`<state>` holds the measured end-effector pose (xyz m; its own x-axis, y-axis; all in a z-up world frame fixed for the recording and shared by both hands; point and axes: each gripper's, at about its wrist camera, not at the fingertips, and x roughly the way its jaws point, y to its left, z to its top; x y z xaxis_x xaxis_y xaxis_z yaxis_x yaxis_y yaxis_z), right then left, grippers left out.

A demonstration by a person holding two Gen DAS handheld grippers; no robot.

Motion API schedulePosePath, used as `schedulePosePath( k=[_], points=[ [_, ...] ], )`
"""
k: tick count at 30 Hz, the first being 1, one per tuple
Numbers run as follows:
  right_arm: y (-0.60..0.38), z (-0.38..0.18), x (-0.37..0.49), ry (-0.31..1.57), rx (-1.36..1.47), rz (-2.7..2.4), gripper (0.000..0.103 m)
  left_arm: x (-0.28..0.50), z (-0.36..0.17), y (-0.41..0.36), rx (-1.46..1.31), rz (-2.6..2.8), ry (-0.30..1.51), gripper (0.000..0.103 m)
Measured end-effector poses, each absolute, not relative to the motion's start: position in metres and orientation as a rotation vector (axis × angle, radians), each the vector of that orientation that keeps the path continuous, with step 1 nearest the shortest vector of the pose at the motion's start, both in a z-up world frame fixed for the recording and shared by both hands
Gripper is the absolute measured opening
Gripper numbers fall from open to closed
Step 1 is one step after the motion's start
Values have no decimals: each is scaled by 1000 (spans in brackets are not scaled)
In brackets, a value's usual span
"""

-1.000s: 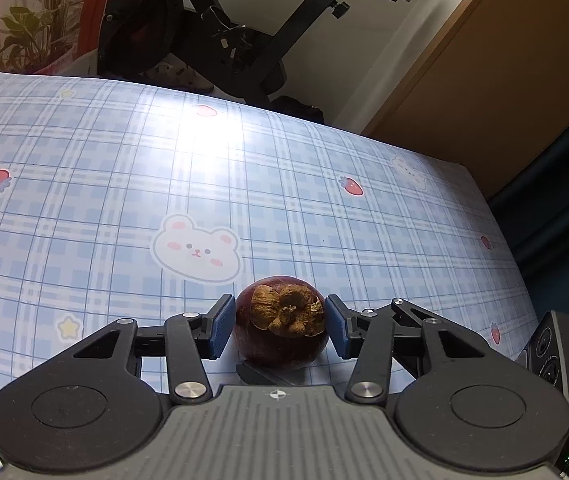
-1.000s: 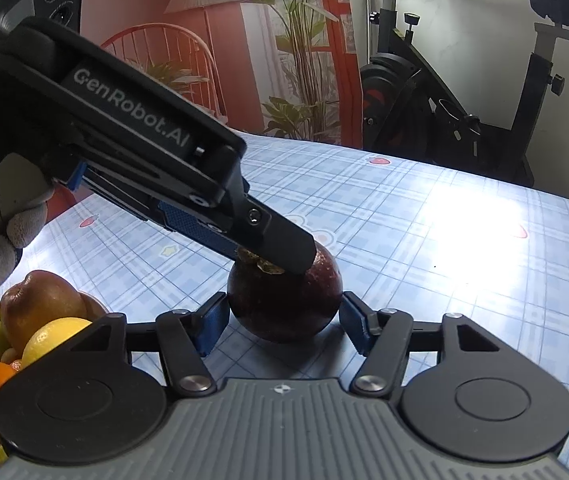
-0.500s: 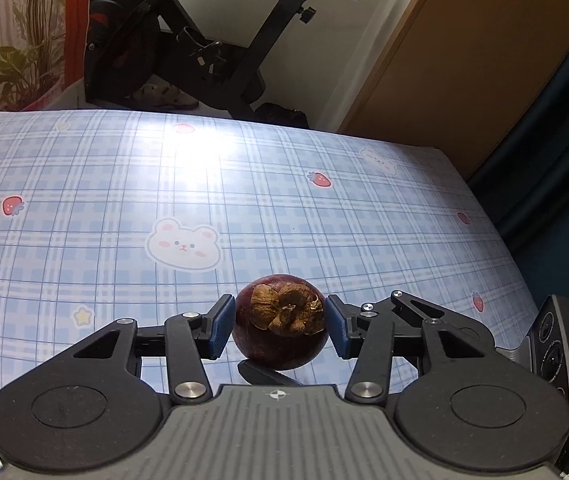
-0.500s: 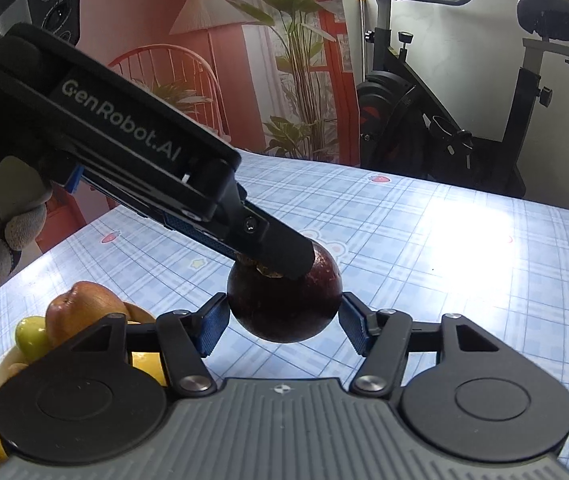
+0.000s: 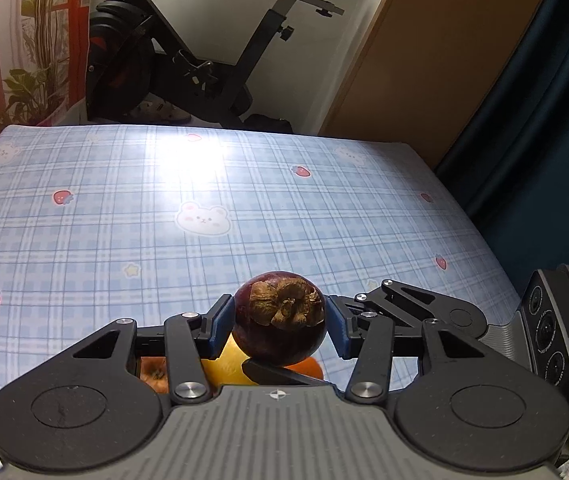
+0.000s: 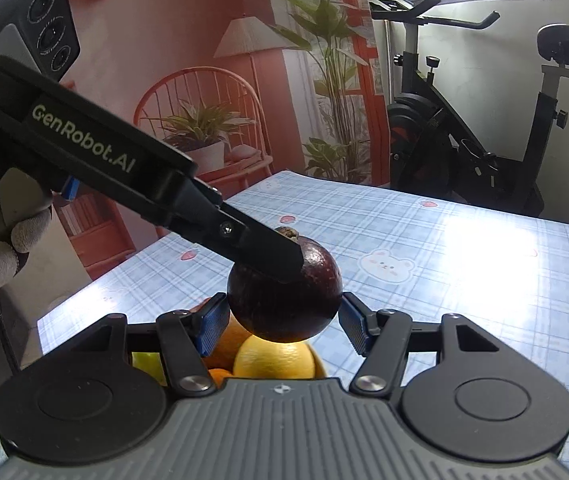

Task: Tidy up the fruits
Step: 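Carry the mangosteen in the right tool onto the plate and release it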

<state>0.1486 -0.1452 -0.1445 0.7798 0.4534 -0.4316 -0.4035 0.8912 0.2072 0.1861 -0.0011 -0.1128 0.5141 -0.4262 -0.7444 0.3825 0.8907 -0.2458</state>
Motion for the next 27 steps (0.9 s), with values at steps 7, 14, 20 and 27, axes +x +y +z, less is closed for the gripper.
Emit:
schedulePosePath(
  k=[7,14,20,27],
  points=[
    [-110,-142,131,517,60,519,63,159,-112,32,-77,-459,922,52],
    [-83,-154,121,566,30,546,63,149,-127,57,-125,-453,961,52],
    [-74,-161,120,622,8,555,63,138,-137,61,-126,-468,979,52],
    [-65,-165,120,653,-37,553,63,138,-145,68,-135,-482,991,52]
  ],
)
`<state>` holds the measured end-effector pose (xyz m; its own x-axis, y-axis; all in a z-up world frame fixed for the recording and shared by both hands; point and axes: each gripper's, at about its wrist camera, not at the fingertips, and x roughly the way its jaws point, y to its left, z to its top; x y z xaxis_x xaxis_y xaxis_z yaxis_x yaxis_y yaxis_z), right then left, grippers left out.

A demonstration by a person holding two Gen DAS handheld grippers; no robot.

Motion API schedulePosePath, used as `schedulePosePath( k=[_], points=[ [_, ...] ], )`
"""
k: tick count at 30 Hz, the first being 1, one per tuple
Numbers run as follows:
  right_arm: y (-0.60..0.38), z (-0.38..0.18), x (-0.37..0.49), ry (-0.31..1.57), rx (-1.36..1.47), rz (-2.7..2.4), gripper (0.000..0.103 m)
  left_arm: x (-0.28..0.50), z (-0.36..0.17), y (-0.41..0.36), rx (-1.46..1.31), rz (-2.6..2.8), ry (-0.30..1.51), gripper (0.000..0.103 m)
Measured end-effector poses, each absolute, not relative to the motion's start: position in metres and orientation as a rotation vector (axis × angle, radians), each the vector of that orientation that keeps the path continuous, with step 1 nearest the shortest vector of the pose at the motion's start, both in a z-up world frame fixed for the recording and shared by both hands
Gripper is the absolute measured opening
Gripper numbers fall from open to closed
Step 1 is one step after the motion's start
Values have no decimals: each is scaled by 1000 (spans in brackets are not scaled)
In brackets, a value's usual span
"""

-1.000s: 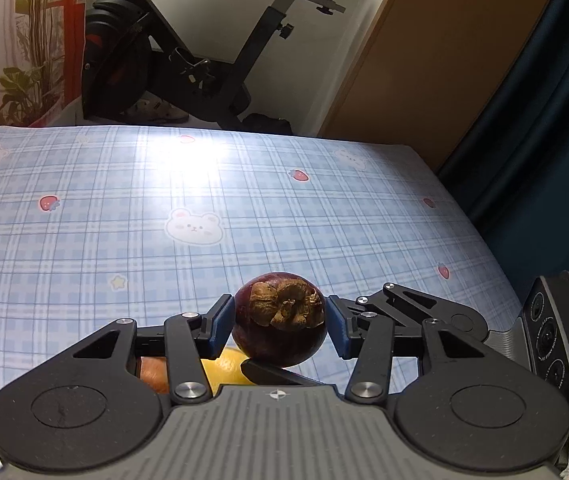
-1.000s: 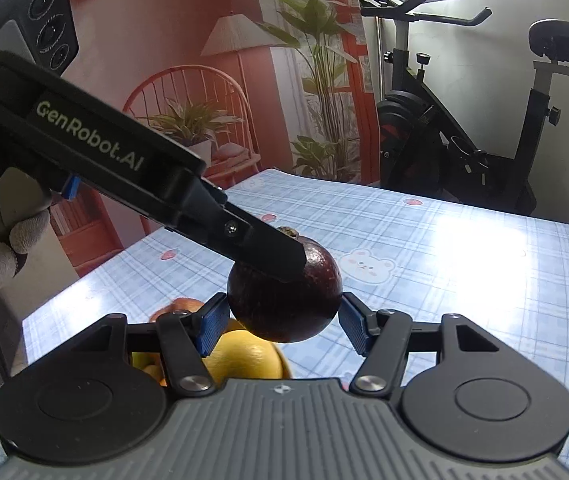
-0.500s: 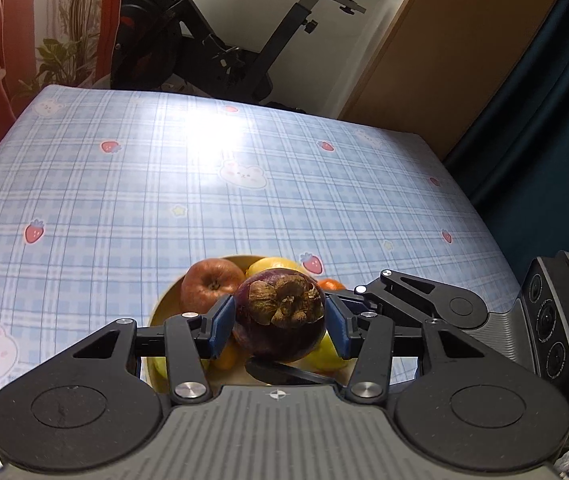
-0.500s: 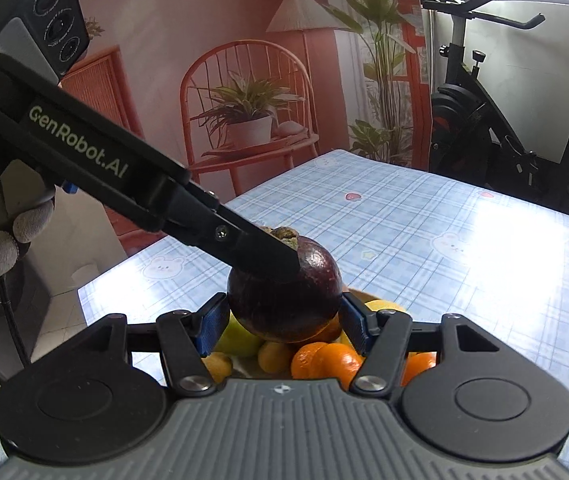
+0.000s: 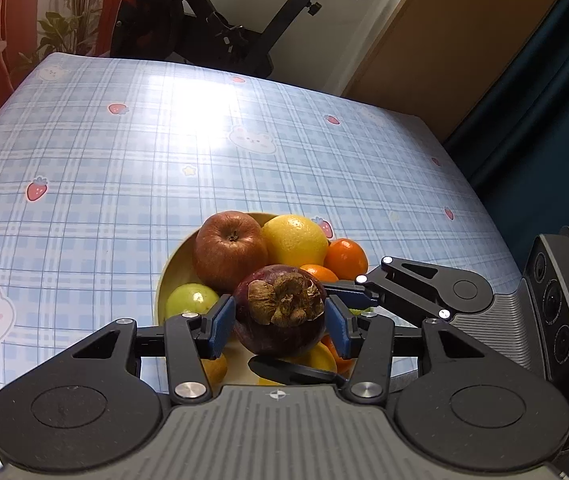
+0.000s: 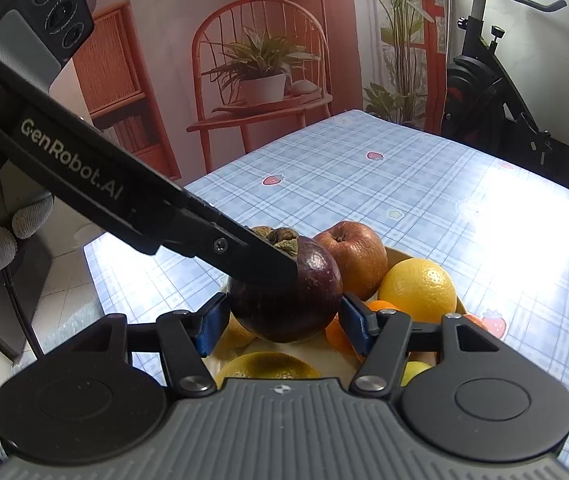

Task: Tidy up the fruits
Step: 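Carry the mangosteen in the right tool onto the plate and release it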

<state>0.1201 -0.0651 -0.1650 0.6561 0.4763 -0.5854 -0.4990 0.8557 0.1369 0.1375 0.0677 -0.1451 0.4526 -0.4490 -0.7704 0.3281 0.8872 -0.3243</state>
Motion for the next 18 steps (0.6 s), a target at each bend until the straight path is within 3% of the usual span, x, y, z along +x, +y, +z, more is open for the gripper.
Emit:
schedulePosePath(
  k=[18],
  points=[
    [-51,-174,124,698,-124,532,64,140,-160,81,-193,-445,997,51]
  ],
)
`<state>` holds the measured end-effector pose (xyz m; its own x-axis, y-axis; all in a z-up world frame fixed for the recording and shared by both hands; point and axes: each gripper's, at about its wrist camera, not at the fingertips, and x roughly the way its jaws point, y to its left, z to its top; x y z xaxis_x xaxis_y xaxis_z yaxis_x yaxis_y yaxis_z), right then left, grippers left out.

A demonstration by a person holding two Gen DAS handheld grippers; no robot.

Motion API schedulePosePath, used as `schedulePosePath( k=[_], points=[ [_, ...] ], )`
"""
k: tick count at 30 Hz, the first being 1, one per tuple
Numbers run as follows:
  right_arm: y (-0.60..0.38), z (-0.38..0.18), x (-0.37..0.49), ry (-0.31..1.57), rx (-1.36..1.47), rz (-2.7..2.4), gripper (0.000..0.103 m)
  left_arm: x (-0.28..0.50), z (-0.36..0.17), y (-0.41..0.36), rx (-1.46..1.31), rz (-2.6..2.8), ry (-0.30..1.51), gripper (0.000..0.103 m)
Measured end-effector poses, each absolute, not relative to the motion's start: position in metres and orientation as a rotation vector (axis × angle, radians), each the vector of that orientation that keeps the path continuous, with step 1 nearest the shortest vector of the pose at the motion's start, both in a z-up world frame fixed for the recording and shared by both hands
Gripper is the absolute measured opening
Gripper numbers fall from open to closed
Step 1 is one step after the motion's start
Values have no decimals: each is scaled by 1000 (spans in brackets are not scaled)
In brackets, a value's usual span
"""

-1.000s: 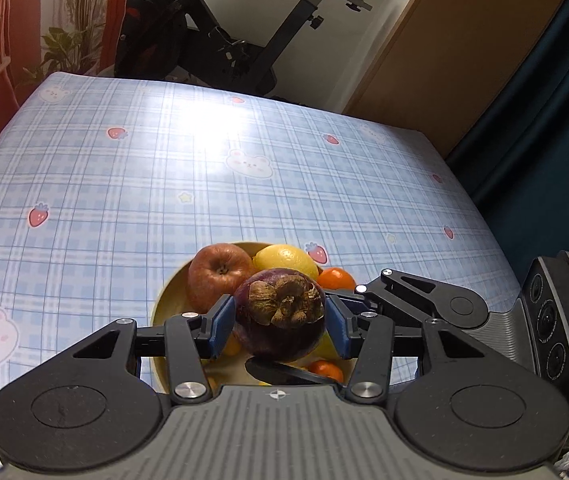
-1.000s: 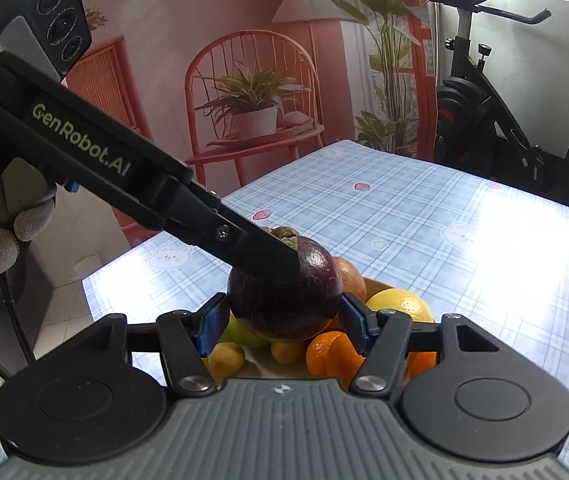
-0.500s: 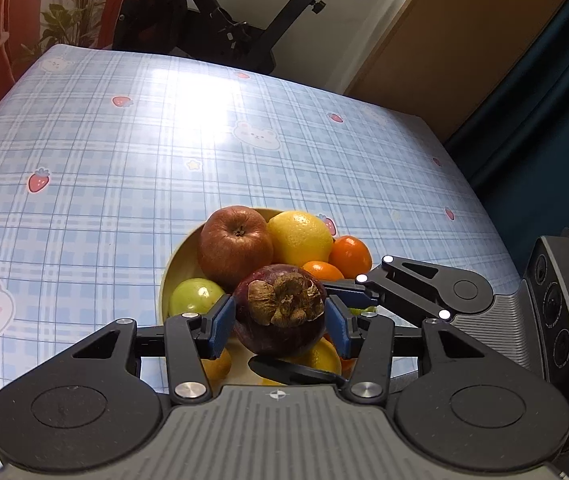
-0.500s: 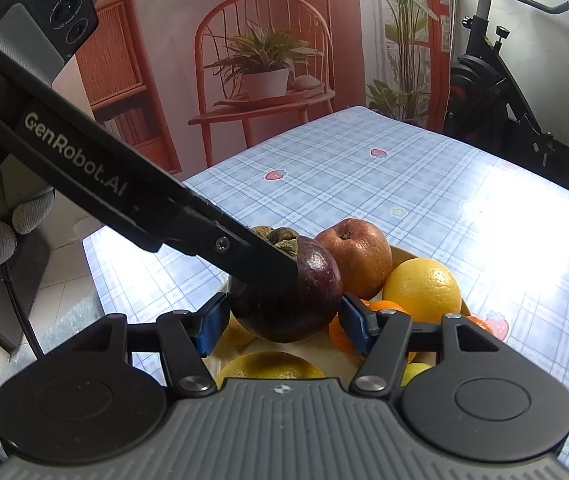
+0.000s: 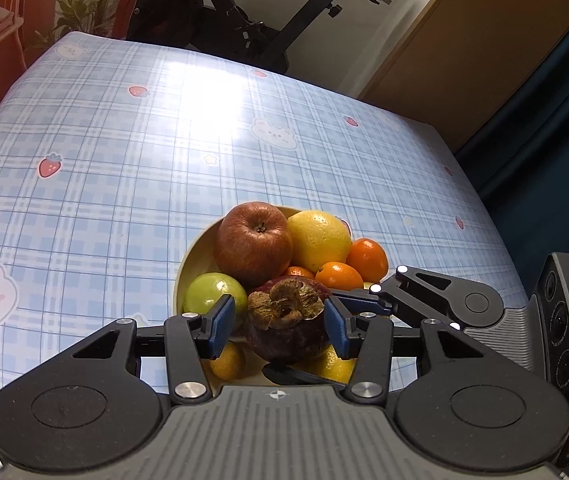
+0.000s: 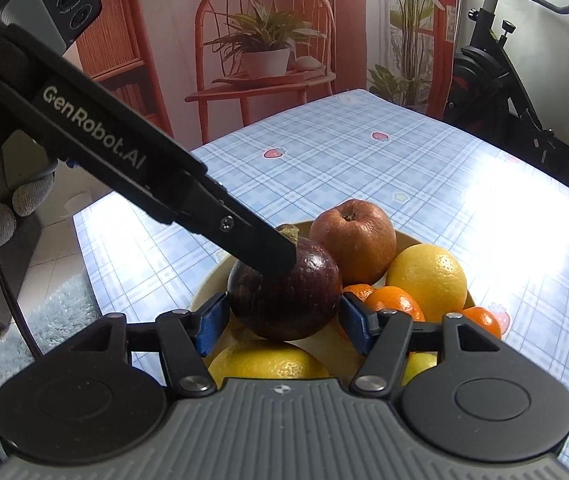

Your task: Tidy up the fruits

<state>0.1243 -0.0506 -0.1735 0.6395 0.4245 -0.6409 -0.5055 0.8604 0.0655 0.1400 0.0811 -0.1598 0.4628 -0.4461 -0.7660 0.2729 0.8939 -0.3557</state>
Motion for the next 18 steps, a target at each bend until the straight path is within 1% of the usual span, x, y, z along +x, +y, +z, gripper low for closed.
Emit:
schedulePosePath(
  k=[2,6,8,11,15,17,18],
  points=[
    [-51,-173,121,685,-134,518,66,138,-156,84,-195,-425,987,52],
    [-57,-173,119,681,-101,520,66,135,-149,93,-239,-398,968,54],
    [-59,-171,116,674,-101,518,66,131,-144,96,-251,-381,949,56],
    [-59,-168,109,657,-113,510,66,122,-135,99,-251,-361,916,56],
    [-62,-157,100,613,-122,479,70,107,-120,98,-227,-335,851,57],
    [-67,-148,94,578,-115,457,74,94,-107,95,-196,-299,787,63],
    [-71,-142,91,558,-107,438,76,89,-101,93,-186,-283,758,70]
  ],
)
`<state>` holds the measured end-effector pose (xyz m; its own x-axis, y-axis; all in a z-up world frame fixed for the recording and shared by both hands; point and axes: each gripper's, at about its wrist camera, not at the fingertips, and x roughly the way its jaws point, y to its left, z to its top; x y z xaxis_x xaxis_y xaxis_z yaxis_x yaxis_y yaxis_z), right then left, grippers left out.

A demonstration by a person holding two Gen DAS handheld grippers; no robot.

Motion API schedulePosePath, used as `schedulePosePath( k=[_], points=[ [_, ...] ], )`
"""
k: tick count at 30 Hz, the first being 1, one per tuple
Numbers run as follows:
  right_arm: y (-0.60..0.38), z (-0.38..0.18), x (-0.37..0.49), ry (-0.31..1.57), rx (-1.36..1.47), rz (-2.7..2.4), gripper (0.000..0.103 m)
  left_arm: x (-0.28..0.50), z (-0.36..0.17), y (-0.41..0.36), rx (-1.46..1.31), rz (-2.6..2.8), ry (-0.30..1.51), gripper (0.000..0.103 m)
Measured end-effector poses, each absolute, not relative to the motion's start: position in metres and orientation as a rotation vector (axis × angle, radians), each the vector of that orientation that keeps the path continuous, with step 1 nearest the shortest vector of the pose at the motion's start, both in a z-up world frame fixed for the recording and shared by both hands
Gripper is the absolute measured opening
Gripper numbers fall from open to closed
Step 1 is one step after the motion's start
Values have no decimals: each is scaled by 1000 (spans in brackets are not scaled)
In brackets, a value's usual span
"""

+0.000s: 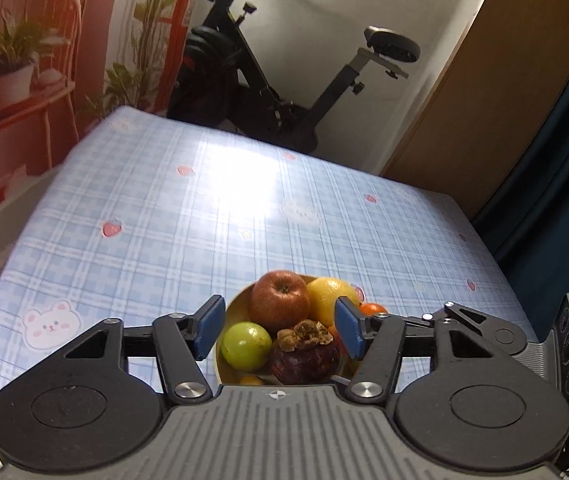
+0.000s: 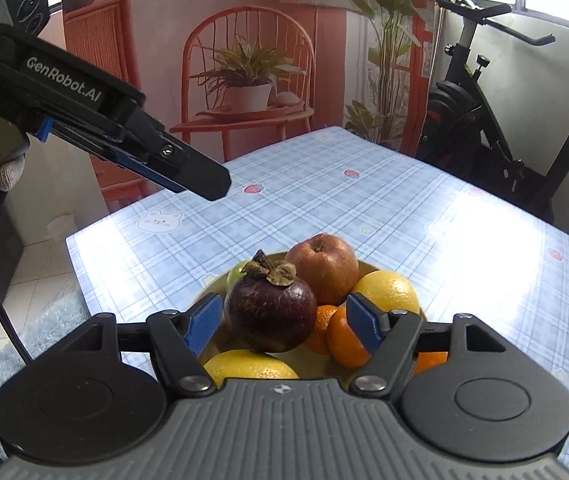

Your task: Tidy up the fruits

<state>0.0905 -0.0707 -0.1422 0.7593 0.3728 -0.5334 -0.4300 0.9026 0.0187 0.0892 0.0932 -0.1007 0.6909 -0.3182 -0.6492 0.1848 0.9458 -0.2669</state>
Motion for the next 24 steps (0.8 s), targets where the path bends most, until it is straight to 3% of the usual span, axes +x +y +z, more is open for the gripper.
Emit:
schedulePosePath(
  k=[3,5,10,24],
  points=[
    [-84,-126,78,495,-83,387,78,72,-81,87,-166,-259,676,74],
    [-94,-113,67,446,-57,351,91,59,-68,80,-144,-235,626,76],
    [-120,-86,40,343,68,255,103,26,-50,64,-102,-184,522,88],
    [-135,-52,7,370,76,79,103,-4,-35,47,-73,-169,454,102]
  ],
)
